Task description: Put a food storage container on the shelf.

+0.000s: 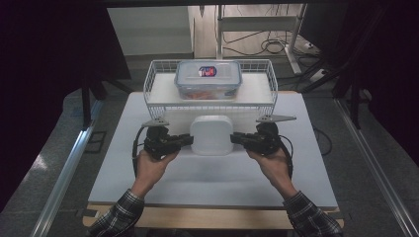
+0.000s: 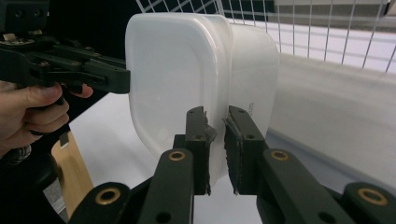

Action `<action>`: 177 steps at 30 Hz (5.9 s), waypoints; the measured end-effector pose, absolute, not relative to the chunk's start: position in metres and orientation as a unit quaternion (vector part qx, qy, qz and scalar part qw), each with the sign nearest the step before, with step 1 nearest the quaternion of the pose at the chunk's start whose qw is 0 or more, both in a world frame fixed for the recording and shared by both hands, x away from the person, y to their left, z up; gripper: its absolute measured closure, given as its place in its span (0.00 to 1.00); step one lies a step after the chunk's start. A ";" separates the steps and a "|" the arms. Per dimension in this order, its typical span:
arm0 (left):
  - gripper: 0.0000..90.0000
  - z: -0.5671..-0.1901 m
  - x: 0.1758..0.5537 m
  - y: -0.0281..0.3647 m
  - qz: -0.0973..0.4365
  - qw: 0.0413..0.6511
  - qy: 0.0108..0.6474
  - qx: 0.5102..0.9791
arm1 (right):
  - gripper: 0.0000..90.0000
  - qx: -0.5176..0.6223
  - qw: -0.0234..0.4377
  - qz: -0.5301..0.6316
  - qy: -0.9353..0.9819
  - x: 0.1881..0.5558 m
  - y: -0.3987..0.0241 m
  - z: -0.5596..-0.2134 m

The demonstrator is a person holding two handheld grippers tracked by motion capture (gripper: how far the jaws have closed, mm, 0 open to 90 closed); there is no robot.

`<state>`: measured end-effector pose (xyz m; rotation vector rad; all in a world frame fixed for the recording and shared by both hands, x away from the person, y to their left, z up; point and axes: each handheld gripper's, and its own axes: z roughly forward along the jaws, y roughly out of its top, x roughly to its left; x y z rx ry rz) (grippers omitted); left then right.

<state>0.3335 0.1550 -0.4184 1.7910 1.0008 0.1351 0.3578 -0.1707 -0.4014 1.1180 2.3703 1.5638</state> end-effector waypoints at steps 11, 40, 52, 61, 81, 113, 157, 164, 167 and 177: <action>0.87 -0.386 0.334 0.161 0.079 0.526 0.409 0.741 | 0.89 0.350 0.055 0.529 0.771 0.361 -0.165 -0.369; 0.87 -0.301 0.354 0.175 0.118 0.548 0.399 0.726 | 0.89 0.323 0.084 0.565 0.755 0.381 -0.151 -0.283; 0.87 -0.268 0.372 0.177 0.132 0.553 0.405 0.716 | 0.89 0.329 0.090 0.582 0.738 0.402 -0.145 -0.255; 0.87 -0.251 0.390 0.175 0.139 0.556 0.409 0.711 | 0.88 0.340 0.100 0.586 0.729 0.423 -0.143 -0.242; 0.73 -0.253 0.421 0.173 0.115 0.557 0.410 0.713 | 0.85 0.376 0.076 0.578 0.720 0.453 -0.142 -0.247; 0.55 -0.260 0.453 0.164 0.120 0.552 0.434 0.702 | 0.68 0.416 0.133 0.561 0.704 0.473 -0.127 -0.249; 0.08 -0.278 0.418 0.165 0.161 0.562 0.364 0.725 | 0.30 0.323 0.161 0.557 0.748 0.437 -0.151 -0.271; 0.07 -0.287 0.407 0.168 0.173 0.556 0.359 0.730 | 0.27 0.322 0.155 0.553 0.753 0.432 -0.153 -0.279; 0.06 -0.292 0.402 0.168 0.178 0.553 0.354 0.733 | 0.26 0.321 0.151 0.554 0.753 0.431 -0.154 -0.281; 0.06 -0.303 0.387 0.168 0.196 0.544 0.337 0.743 | 0.21 0.307 0.150 0.555 0.758 0.419 -0.154 -0.287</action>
